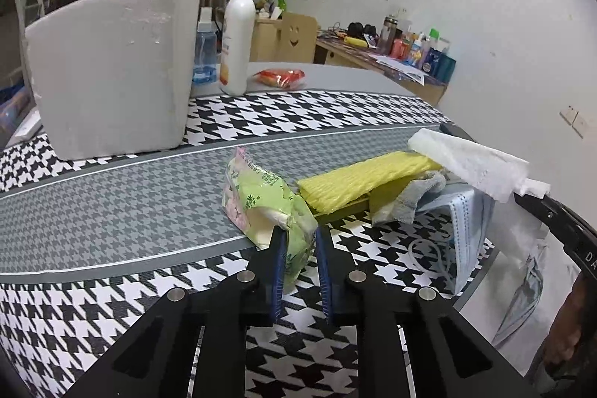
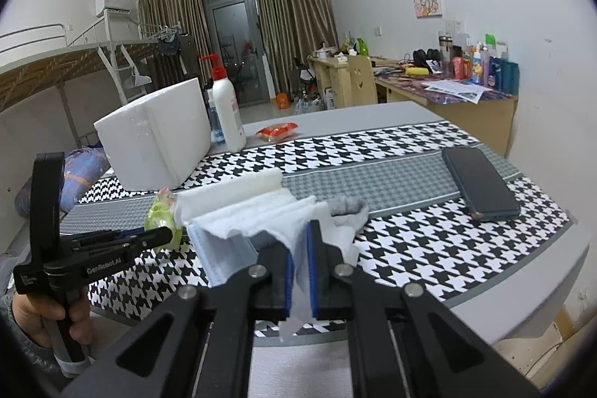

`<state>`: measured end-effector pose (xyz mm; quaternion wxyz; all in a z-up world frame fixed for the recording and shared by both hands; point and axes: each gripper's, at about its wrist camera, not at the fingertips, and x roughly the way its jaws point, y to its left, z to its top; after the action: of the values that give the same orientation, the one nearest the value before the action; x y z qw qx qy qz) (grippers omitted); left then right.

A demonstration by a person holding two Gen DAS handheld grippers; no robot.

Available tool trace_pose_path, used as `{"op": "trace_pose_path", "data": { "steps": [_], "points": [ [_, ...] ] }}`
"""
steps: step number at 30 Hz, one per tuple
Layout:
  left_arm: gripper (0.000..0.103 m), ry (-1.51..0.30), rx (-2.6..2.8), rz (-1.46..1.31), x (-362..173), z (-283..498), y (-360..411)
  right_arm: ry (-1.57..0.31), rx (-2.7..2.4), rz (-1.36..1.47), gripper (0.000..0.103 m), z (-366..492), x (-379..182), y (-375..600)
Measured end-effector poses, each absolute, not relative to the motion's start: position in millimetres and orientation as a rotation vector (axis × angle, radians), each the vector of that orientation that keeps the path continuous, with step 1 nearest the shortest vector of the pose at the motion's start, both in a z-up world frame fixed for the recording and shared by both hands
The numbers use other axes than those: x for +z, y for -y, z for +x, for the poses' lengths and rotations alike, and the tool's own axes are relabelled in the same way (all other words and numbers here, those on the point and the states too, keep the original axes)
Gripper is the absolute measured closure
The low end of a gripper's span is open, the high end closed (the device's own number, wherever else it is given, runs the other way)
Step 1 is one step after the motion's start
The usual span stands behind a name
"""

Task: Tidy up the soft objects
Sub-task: 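Grasp the white tissues with the right tool while the left tool grasps the tissue pack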

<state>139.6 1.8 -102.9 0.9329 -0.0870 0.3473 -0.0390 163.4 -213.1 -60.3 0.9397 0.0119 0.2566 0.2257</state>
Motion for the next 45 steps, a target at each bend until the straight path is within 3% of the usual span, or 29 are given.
{"op": "trace_pose_path", "data": {
  "steps": [32,34,35,36,38,40,45],
  "points": [
    [0.089,-0.573,-0.08,-0.073,-65.9,103.0,4.6,-0.381,0.459,0.057,0.098,144.7,-16.9,219.2],
    [0.084,-0.59,-0.083,-0.071,-69.0,106.1,6.1,-0.382,0.459,0.059,0.098,144.1,-17.6,219.7],
    [0.069,-0.597,-0.081,-0.074,-70.8,107.5,6.0,-0.383,0.458,0.061,0.098,144.3,-18.0,220.0],
    [0.047,-0.603,-0.074,-0.079,-72.4,109.0,6.0,-0.385,0.459,0.061,0.098,144.1,-18.5,220.0],
    [0.028,-0.594,-0.055,-0.088,-75.1,111.3,5.4,-0.386,0.459,0.063,0.098,144.1,-19.2,220.2],
    [0.027,-0.602,-0.045,-0.089,-77.8,114.9,5.8,-0.386,0.458,0.065,0.098,143.6,-18.9,221.0],
    [0.011,-0.641,-0.026,-0.084,-87.8,126.2,8.2,-0.374,0.457,0.077,0.098,141.3,-15.5,226.2]
  ]
}}
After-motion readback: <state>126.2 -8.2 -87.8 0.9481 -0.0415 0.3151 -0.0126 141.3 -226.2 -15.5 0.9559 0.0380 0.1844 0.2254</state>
